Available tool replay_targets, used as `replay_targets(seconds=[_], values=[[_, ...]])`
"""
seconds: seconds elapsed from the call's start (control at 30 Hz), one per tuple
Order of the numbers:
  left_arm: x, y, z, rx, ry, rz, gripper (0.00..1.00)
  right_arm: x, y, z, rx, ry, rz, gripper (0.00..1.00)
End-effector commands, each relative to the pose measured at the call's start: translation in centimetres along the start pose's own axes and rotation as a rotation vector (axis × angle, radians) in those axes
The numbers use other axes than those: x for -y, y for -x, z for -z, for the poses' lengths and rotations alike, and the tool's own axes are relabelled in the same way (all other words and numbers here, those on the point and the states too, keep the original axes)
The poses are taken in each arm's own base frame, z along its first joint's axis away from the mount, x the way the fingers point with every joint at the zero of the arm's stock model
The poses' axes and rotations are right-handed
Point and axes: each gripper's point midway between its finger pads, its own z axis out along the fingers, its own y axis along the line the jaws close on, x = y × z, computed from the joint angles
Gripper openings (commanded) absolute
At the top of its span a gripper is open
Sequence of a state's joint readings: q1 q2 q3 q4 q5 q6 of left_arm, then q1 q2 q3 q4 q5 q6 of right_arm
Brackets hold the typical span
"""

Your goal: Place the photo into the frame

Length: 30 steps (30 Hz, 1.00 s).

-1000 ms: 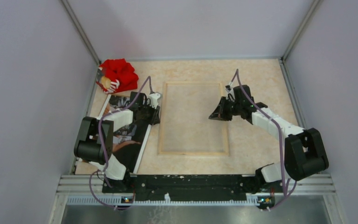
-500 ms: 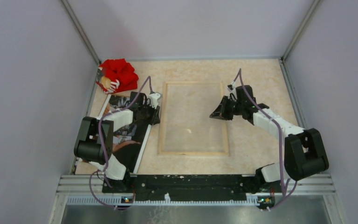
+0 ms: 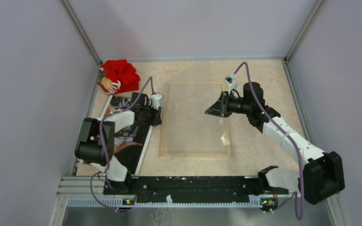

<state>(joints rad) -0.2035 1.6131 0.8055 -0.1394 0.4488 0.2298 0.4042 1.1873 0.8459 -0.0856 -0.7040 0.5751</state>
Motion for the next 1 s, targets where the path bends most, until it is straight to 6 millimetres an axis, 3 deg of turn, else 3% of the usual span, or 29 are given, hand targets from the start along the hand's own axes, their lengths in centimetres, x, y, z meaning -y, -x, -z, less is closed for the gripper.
replay_targets(seconds=[0.0,0.27,0.43,0.73,0.97], values=[[0.1,-1.1,-0.2,-0.045,-0.009,0.029,0.31,-1.0,2.4,-0.3,0.058,0.036,0.085,0.00],[0.1,-1.2,0.0,-0.044,-0.004,0.024,0.30,5.8,3.2,-4.0,0.083,-0.131,-0.061,0.00],[0.1,-1.2,0.1,-0.043,-0.007,0.024,0.30,9.3,2.9,-4.2,0.076,-0.235,-0.105,0.00],[0.2,-1.1,0.1,-0.044,-0.012,0.025,0.30,12.9,-0.3,-2.0,0.103,-0.356,-0.246,0.00],[0.1,-1.0,0.1,-0.042,-0.008,0.024,0.29,12.7,-0.8,-2.2,0.119,-0.304,-0.282,0.00]])
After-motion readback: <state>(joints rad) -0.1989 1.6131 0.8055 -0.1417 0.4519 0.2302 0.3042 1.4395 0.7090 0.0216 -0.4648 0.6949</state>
